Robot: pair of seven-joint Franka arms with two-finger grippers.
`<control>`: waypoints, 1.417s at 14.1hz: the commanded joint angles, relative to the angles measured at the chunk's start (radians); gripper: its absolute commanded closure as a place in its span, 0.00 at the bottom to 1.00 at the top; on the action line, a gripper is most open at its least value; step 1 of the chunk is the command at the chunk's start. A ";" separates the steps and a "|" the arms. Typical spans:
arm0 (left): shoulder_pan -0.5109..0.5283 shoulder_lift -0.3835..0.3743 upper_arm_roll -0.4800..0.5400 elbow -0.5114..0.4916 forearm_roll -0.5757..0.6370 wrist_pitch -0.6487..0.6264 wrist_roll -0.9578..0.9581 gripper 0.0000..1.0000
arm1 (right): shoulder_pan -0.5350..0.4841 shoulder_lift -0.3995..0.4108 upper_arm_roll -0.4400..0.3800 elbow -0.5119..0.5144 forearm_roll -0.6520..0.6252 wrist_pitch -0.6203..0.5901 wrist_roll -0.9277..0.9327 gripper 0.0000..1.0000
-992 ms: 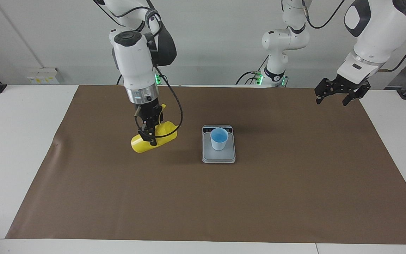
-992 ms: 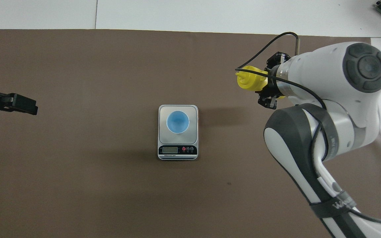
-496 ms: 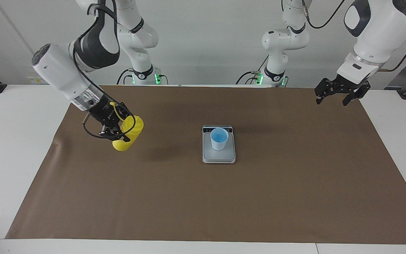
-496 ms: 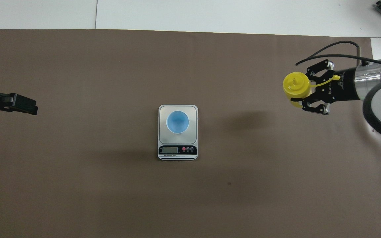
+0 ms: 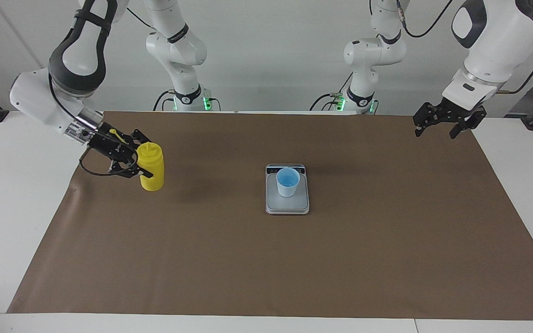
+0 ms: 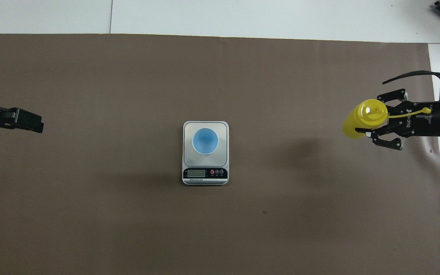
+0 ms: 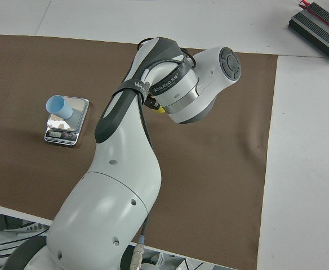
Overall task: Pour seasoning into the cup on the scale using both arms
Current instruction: 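Lower the yellow bottle onto the table and open the right gripper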
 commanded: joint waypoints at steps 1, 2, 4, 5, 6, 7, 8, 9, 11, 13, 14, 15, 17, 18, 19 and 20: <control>0.010 -0.027 -0.005 -0.028 0.002 0.004 -0.009 0.00 | -0.046 -0.010 0.011 -0.074 0.104 -0.030 -0.131 1.00; 0.010 -0.027 -0.005 -0.028 0.002 0.004 -0.009 0.00 | -0.050 -0.007 0.011 -0.097 0.131 -0.033 -0.180 1.00; 0.010 -0.027 -0.005 -0.028 0.002 0.004 -0.008 0.00 | -0.071 0.024 0.011 -0.118 0.145 -0.040 -0.213 1.00; 0.010 -0.027 -0.005 -0.028 0.002 0.004 -0.008 0.00 | -0.071 0.027 0.011 -0.125 0.168 -0.037 -0.213 1.00; 0.010 -0.027 -0.005 -0.028 0.002 0.004 -0.008 0.00 | -0.069 0.035 0.011 -0.138 0.185 -0.025 -0.213 1.00; 0.010 -0.027 -0.005 -0.028 0.002 0.004 -0.008 0.00 | -0.063 0.053 0.011 -0.148 0.187 0.025 -0.216 1.00; 0.010 -0.027 -0.005 -0.028 0.002 0.004 -0.008 0.00 | -0.069 0.087 0.011 -0.151 0.190 0.039 -0.236 1.00; 0.010 -0.027 -0.005 -0.028 0.002 0.004 -0.009 0.00 | -0.068 0.099 0.011 -0.157 0.211 0.036 -0.255 1.00; 0.010 -0.027 -0.005 -0.028 0.002 0.004 -0.009 0.00 | -0.063 0.101 0.011 -0.177 0.219 0.053 -0.259 1.00; 0.010 -0.027 -0.005 -0.028 0.002 0.004 -0.009 0.00 | -0.062 0.096 0.011 -0.201 0.220 0.068 -0.259 1.00; 0.010 -0.027 -0.005 -0.028 0.002 0.004 -0.008 0.00 | -0.062 0.092 0.011 -0.218 0.220 0.082 -0.263 1.00; 0.010 -0.027 -0.005 -0.028 0.002 0.004 -0.008 0.00 | -0.060 0.090 0.011 -0.220 0.220 0.084 -0.265 1.00; 0.010 -0.027 -0.005 -0.028 0.002 0.004 -0.009 0.00 | -0.060 0.090 0.011 -0.220 0.222 0.084 -0.268 1.00; 0.010 -0.027 -0.005 -0.028 0.002 0.004 -0.008 0.00 | -0.060 0.090 0.011 -0.220 0.222 0.084 -0.288 1.00; 0.010 -0.027 -0.005 -0.028 0.002 0.004 -0.008 0.00 | -0.060 0.087 0.011 -0.226 0.222 0.084 -0.311 0.98; 0.010 -0.027 -0.005 -0.028 0.002 0.004 -0.009 0.00 | -0.062 0.085 0.011 -0.232 0.222 0.081 -0.329 0.77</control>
